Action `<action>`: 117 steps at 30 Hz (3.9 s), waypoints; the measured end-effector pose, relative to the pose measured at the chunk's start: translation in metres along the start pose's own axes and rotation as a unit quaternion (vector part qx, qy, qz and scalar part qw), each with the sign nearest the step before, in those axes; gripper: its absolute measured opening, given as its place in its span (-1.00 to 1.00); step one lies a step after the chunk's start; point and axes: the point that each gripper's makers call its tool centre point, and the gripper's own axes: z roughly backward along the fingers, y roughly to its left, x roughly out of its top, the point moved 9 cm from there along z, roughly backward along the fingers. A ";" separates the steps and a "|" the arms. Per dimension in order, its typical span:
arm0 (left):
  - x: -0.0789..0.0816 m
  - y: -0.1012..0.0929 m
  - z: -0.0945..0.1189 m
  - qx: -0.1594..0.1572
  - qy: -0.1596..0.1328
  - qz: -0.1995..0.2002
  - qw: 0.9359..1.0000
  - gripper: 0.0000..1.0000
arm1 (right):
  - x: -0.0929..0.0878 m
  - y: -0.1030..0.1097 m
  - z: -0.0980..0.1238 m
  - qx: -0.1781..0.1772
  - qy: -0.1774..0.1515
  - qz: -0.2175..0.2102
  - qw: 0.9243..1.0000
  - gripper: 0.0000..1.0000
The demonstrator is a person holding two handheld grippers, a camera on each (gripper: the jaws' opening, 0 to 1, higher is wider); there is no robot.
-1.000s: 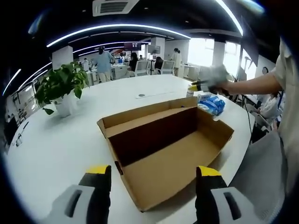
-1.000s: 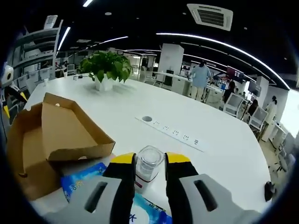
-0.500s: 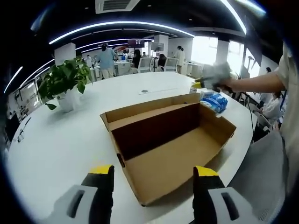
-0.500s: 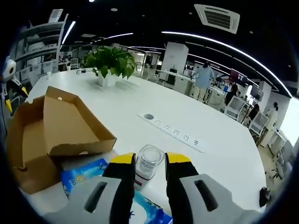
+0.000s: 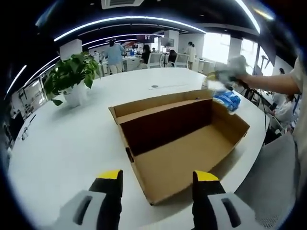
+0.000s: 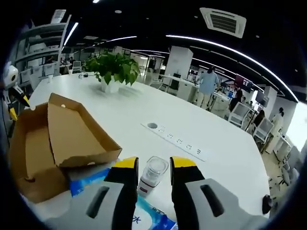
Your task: Operate the shoe box by opening the lid, removing the specified soft item, and placing it in the target area until the item is outside and the box remains undamaged.
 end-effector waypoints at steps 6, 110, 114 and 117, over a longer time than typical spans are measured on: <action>-0.005 0.006 0.000 0.028 0.014 0.047 0.998 -0.33 | 0.013 0.016 0.008 0.027 0.029 0.021 0.999 -0.50; -0.018 0.001 0.006 0.061 0.018 0.184 0.981 -0.87 | 0.081 0.069 -0.026 0.050 0.167 -0.200 0.964 -1.00; -0.019 0.000 0.007 0.060 0.013 0.188 0.980 -0.86 | 0.086 0.072 -0.014 0.048 0.148 -0.209 0.965 -1.00; -0.019 0.000 0.007 0.059 0.011 0.189 0.980 -0.86 | 0.087 0.075 -0.005 0.045 0.135 -0.215 0.966 -1.00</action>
